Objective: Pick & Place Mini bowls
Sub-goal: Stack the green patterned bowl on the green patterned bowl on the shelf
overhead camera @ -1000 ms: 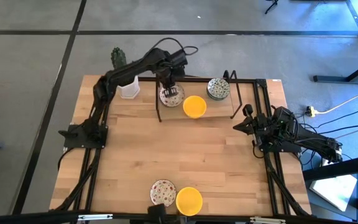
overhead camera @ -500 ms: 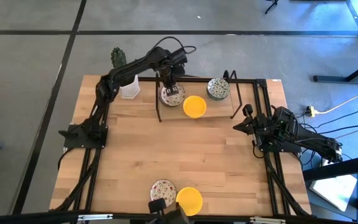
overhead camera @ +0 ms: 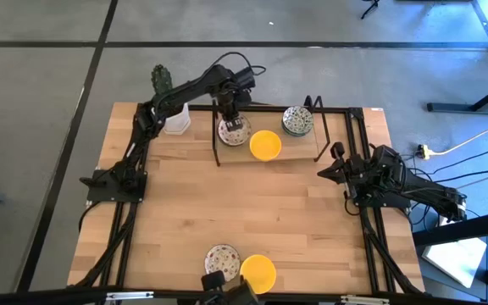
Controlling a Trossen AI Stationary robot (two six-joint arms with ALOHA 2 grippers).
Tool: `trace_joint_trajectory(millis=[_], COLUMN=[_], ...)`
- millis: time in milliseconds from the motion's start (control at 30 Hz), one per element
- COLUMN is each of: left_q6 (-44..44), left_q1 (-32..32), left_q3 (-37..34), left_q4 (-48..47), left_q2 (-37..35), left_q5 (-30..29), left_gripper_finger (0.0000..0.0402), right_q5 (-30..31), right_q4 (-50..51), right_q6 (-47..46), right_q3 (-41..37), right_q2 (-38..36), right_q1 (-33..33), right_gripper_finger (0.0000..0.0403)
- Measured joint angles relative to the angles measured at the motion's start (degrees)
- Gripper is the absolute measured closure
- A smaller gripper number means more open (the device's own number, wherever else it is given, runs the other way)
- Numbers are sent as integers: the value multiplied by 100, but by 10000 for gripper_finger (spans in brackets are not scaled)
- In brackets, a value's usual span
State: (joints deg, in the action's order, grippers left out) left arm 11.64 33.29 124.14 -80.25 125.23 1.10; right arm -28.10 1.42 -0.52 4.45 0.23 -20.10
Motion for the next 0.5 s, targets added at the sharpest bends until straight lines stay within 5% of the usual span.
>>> trace_joint_trajectory(millis=[500], left_q6=[289], left_q1=[-60], left_q3=[-2], left_q4=[-83], left_q2=[0], left_q5=[-352], left_gripper_finger=[280], right_q5=[-170], right_q4=[25], right_q6=[-246], right_q3=[0], right_q2=[1], right_q1=[0], right_gripper_finger=[391])
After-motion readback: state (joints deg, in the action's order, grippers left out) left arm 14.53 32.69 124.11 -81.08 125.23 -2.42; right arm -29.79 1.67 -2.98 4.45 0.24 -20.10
